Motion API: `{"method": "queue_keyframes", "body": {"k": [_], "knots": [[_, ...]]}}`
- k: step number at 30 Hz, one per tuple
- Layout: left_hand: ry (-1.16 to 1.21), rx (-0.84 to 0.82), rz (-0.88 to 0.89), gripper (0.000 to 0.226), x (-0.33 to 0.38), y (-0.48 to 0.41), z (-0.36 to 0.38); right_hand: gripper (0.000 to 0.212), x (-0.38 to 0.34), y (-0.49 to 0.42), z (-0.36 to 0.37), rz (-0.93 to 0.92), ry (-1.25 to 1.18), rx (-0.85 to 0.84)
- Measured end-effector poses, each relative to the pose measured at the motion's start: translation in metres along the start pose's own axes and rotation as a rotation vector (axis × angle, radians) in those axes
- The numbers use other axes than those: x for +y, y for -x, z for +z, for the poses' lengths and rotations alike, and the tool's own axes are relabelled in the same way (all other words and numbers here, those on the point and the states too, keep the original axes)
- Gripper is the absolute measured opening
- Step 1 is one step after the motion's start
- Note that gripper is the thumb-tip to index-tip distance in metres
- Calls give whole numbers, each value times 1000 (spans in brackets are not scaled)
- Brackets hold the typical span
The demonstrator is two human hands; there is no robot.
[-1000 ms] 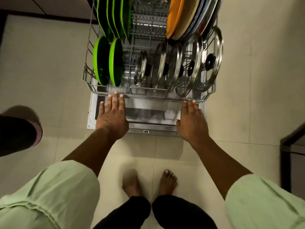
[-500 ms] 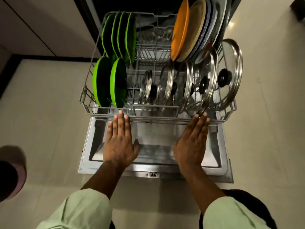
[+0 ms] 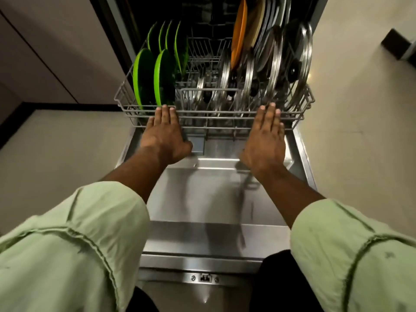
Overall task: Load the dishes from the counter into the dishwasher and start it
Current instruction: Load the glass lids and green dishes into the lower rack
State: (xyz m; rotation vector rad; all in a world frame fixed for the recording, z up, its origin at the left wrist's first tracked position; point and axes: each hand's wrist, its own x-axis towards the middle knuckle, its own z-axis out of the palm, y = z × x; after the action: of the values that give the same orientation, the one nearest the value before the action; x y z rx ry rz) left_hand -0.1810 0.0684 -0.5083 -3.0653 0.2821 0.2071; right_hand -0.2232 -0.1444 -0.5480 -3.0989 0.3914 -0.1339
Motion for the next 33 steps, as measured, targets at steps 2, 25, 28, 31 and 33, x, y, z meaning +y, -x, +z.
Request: {"method": "queue_keyframes", "body": {"k": [2, 25, 28, 31, 33], "knots": [[-13, -42, 8, 100, -2, -6, -6, 110, 2, -5, -4, -29, -4, -38], [-57, 24, 44, 93, -42, -100, 5, 118, -8, -98, -15, -32, 37, -158], [-38, 44, 63, 92, -39, -117, 4, 117, -10, -116, -18, -6, 33, -203], [-69, 42, 103, 94, -43, -137, -3, 114, -13, -135, -21, 4, 48, -236], [-94, 7, 126, 96, -47, -147, -7, 112, -14, -144, -23, 16, 42, -253]]}}
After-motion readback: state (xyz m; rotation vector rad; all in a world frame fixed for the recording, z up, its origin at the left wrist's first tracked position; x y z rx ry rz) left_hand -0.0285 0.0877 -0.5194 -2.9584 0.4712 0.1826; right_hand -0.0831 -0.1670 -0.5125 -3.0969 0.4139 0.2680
